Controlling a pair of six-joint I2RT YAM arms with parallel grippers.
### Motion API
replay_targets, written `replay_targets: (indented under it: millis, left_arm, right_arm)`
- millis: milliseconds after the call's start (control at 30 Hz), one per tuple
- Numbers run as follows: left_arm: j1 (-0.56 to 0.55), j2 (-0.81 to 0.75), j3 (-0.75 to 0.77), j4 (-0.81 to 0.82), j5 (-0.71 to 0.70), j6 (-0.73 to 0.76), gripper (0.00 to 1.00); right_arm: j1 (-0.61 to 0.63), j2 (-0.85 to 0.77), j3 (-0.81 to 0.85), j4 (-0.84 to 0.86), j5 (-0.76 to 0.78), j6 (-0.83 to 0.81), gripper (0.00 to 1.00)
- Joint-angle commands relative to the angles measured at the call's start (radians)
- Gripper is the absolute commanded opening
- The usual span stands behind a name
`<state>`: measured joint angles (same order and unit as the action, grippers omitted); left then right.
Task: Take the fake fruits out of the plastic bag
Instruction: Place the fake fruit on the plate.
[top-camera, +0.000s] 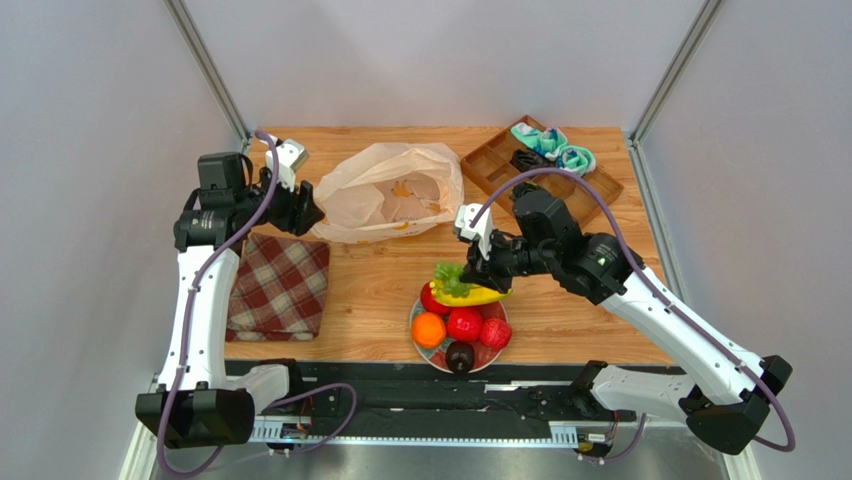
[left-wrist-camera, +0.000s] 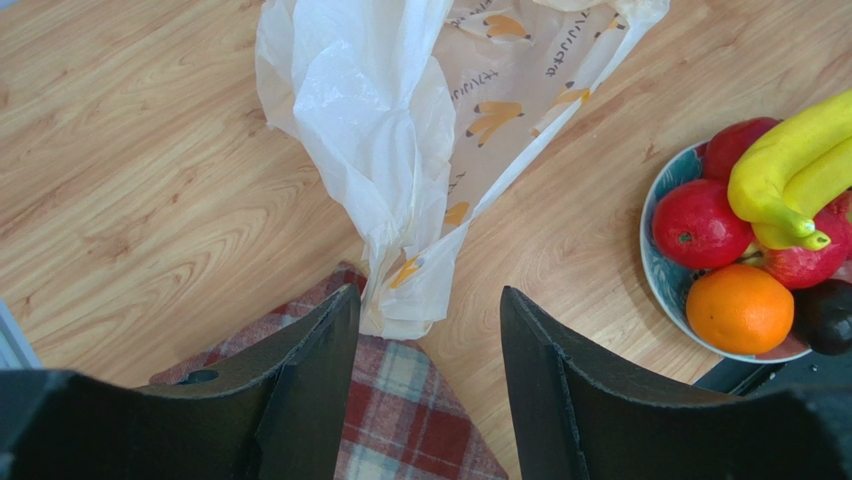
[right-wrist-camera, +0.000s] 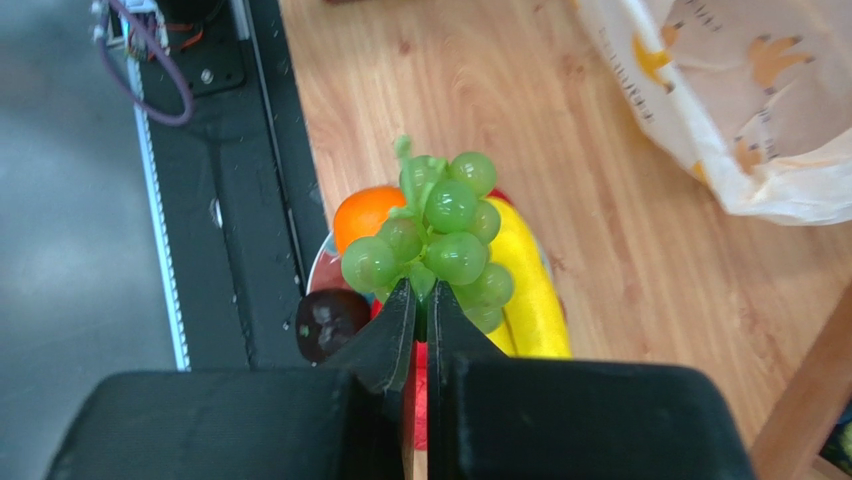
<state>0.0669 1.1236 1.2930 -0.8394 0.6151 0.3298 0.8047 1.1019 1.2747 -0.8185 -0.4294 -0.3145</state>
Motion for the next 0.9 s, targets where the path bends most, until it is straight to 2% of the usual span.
replay_targets:
  millis: [0,167,367,667,867]
  left_arm:
    - [-0.004,-0.03,-0.012,0.02,-0.014,-0.012,0.63]
    - [-0.003,-0.036,-0.015,0.016,-0.008,0.0,0.66]
    - [-0.004,-0.025,-0.006,0.011,0.002,-0.003,0.66]
    - [-0.004,-0.005,0.002,-0.013,0.028,0.003,0.65]
    - [-0.003,0.004,0.009,-0.018,0.029,0.009,0.65]
  right_arm:
    - [0.002,-0.025,-0.047,-0.045,-0.072,-0.07,0.0]
    - [0.002,-0.027,-0.063,-0.053,-0.084,-0.089,0.0]
    - [0.002,-0.028,-0.021,-0.122,-0.156,-0.126,0.0]
    - [0.001,0.05,-0.052,-0.174,-0.259,-0.141,0.0]
    - [-0.001,0.058,-0.054,-0.2,-0.267,-0.155,0.0]
